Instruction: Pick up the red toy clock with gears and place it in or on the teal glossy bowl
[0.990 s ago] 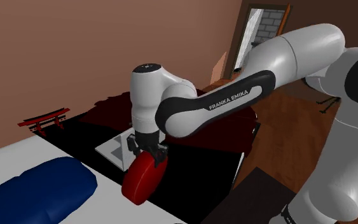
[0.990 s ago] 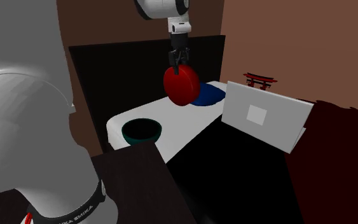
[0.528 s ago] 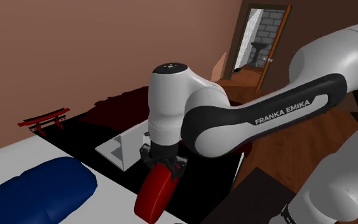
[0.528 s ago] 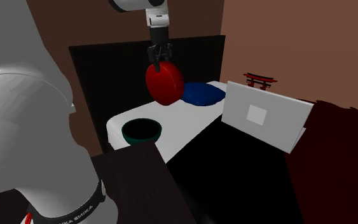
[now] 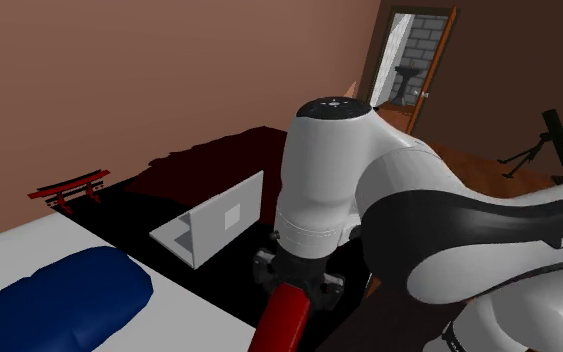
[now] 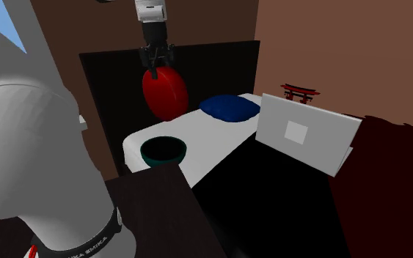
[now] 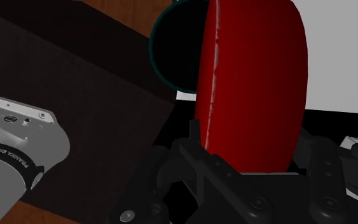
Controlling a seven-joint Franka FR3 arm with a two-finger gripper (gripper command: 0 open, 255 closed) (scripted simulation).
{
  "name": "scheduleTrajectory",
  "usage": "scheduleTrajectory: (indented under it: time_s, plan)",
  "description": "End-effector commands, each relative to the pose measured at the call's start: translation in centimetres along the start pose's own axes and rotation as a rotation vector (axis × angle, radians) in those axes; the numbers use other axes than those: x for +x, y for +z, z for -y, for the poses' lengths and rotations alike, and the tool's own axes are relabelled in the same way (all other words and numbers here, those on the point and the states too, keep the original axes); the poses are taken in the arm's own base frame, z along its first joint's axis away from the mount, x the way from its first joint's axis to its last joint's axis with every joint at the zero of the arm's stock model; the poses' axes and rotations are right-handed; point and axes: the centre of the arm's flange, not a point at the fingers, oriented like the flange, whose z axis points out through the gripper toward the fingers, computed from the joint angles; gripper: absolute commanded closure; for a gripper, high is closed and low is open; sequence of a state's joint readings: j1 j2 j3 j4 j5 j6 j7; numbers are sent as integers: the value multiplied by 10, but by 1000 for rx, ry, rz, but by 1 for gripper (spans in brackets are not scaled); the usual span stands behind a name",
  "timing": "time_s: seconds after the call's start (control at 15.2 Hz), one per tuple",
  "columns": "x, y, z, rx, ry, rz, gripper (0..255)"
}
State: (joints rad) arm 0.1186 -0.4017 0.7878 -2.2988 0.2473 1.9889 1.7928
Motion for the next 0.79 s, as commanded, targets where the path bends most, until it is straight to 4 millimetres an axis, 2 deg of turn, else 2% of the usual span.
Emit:
scheduleTrajectory:
  time_s: [0.0, 0.07, 0.73]
  plan:
    - [-13, -9, -24, 2, 1, 2, 255]
    - [-19, -13, -35, 2, 1, 2, 255]
    - [-22, 40, -35, 2, 1, 2, 255]
